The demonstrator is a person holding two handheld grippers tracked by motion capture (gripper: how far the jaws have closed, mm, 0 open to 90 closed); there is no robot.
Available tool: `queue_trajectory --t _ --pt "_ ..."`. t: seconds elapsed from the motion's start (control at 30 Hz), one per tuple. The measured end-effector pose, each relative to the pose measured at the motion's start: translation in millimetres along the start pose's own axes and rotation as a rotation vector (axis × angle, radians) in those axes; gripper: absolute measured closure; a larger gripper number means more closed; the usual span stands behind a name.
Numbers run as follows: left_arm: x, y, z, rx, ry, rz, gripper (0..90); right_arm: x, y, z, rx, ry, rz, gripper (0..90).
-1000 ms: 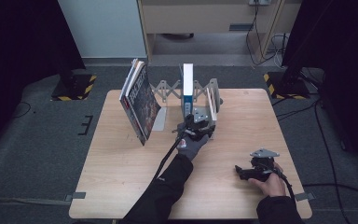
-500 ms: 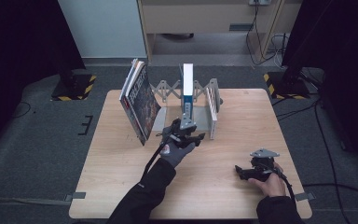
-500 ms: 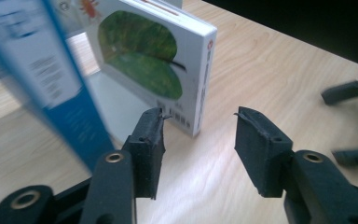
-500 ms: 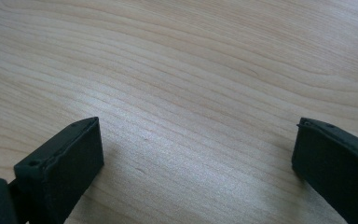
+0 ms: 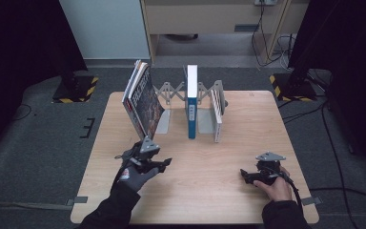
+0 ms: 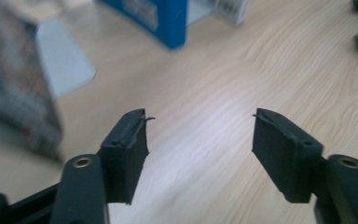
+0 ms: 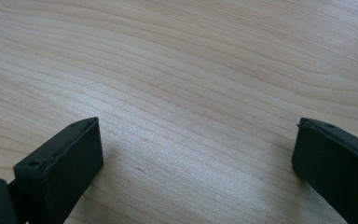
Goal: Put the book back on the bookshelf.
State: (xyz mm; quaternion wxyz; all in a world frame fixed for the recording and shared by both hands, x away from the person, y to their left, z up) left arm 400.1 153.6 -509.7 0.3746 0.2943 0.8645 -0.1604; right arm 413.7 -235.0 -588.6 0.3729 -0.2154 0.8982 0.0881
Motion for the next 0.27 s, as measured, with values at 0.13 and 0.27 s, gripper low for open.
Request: queue_trajectory --t 0.13,0.27 --pt "27.8 25.3 -14.2 -0.058 0.034 -0.049 29.9 -1.1 -1.7 -1.0 0.002 -0.004 0.023 6.1" --pt "51.2 49.1 -25.2 -0.101 0.051 -0.101 27.2 -3.1 -8.7 -7.5 0.028 0.004 0.051 13.3"
Point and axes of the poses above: each handheld gripper's, and its own axes: z roughly forward along the jaws, x roughly out of its underside, y roughly to its left, the point moved 7 cm from there along z, roughly forward along the jaws, and after that the axes turned 1 degree about -z, right-handed, at the moved point
